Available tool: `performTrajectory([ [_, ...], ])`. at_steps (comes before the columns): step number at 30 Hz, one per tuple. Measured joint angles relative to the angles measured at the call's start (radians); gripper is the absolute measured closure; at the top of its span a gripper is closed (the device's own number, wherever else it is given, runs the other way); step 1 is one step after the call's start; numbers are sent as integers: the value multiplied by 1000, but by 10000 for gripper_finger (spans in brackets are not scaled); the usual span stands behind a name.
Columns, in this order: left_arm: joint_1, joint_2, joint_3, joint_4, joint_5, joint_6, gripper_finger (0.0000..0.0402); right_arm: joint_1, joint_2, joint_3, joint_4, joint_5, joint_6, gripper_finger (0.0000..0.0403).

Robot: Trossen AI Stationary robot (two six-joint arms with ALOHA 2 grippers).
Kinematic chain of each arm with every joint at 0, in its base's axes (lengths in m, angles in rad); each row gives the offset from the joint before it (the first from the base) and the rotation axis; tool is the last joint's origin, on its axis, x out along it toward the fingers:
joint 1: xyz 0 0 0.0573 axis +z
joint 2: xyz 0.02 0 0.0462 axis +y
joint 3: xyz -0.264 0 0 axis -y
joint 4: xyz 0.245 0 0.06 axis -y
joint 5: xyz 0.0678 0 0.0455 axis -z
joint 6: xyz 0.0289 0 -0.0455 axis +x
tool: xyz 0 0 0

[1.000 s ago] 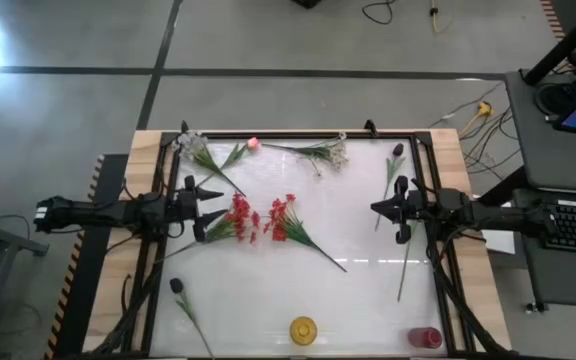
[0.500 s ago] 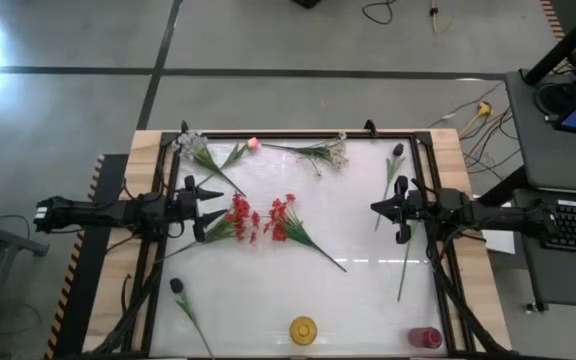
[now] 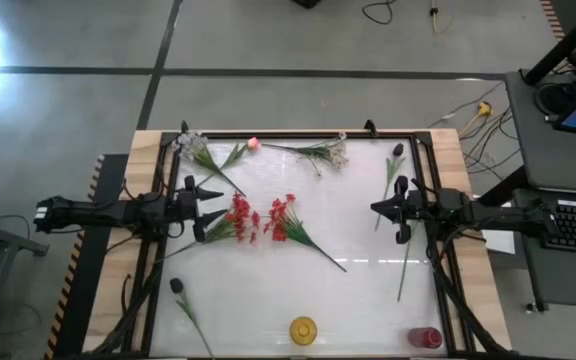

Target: Sort flowers into vase by color

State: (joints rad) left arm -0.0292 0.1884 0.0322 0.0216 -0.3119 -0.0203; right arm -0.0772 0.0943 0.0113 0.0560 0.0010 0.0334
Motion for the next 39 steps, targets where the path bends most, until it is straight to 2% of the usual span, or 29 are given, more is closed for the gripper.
performTrajectory([
  [12, 0, 0, 0, 0, 0, 0, 169, 0, 0, 0, 8, 0, 13, 380],
  [15, 0, 0, 0, 0, 0, 0, 169, 0, 3, 0, 55, 20, 130, 380],
  [17, 0, 0, 0, 0, 0, 0, 169, 0, 17, 0, 106, 48, 277, 380],
  [20, 0, 0, 0, 0, 0, 0, 169, 1, 60, 6, 76, 48, 376, 380],
  [23, 0, 0, 0, 0, 0, 0, 169, 1, 165, 54, -49, 48, 367, 380],
  [26, 0, 0, 0, 0, 0, 0, 169, 1, 305, 130, -95, 48, 368, 380],
  [33, 0, 0, 0, 0, 0, 0, 169, 1, 659, 337, -104, 46, 400, 380],
  [39, 0, 0, 0, 0, 0, 0, 169, 15, 896, 506, -96, 50, 429, 380],
])
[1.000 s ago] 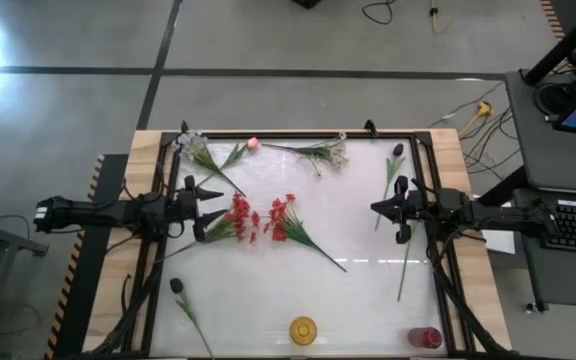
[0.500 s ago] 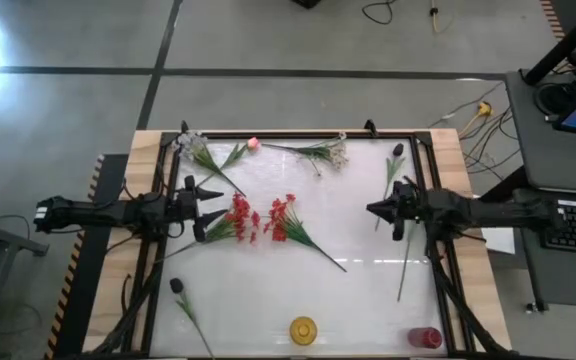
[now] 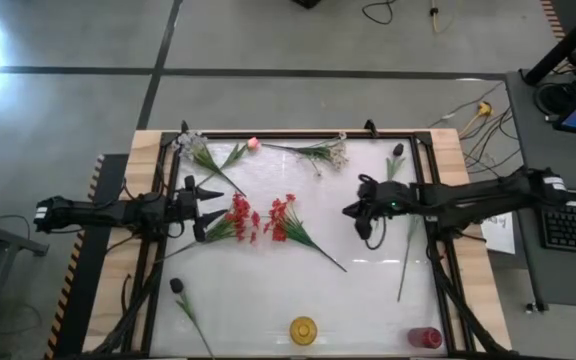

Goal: Sort flowers into vase by color
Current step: Put the right orange flowers into the yellow vase

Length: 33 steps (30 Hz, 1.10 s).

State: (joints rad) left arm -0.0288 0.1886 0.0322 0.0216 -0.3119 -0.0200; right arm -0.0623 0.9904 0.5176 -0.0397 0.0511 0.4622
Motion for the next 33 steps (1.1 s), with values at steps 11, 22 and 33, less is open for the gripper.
performTrajectory([
  [11, 0, 0, 0, 0, 0, 0, 169, 55, 477, 445, -215, 27, 66, 293],
  [22, 0, 1, 0, 0, 0, 0, 169, 131, 780, 820, -480, 20, 54, 246],
  [33, 0, 0, 0, 0, 0, 18, 169, 120, 985, 1028, -698, 20, 122, 202],
])
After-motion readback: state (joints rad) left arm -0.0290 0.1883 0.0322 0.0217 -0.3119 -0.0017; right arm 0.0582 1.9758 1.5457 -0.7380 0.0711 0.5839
